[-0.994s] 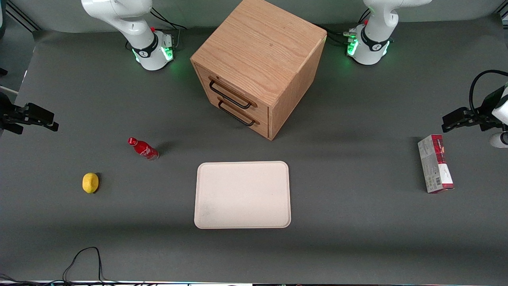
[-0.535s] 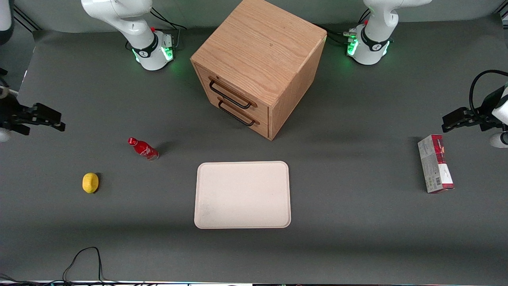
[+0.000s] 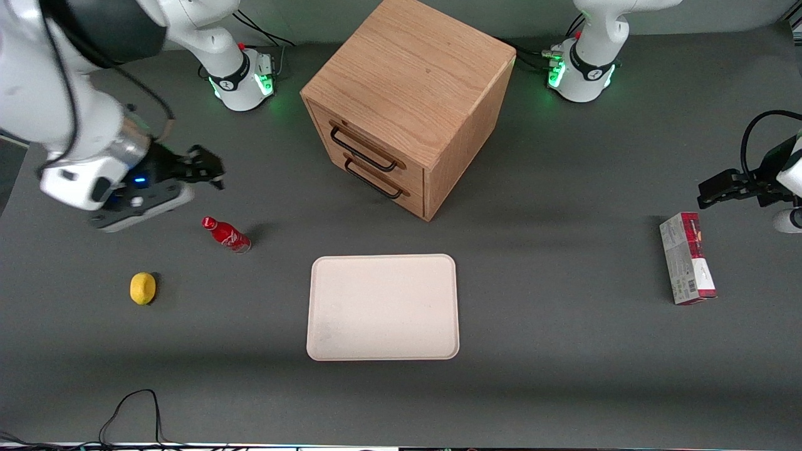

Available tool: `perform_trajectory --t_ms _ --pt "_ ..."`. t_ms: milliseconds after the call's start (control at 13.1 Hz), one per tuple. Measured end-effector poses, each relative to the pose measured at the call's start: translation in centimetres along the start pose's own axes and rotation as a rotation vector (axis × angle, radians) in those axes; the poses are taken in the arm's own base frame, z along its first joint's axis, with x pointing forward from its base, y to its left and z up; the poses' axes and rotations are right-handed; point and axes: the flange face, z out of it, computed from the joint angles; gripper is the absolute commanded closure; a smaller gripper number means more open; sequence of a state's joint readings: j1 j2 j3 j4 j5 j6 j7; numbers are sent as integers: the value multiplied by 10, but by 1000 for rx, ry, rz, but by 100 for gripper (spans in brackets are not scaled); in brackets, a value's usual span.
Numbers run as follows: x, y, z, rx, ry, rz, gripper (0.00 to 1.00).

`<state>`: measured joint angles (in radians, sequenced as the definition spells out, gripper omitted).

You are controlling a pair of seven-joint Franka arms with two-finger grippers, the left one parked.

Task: Open upper drawer
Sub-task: 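Move the right gripper toward the upper drawer's black handle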

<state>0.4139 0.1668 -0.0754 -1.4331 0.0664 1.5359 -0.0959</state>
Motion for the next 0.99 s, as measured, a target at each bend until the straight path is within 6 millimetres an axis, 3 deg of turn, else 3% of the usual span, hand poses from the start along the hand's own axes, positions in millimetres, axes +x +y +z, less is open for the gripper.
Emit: perform_trajectory --t_ms 229,459,688,994 --pt "8 -89 21 -6 -34 -145 0" --pt "4 -151 35 -13 -55 -292 0" --pt "4 -173 45 -16 -63 -362 0" --pt "3 -180 62 76 -79 -430 0"
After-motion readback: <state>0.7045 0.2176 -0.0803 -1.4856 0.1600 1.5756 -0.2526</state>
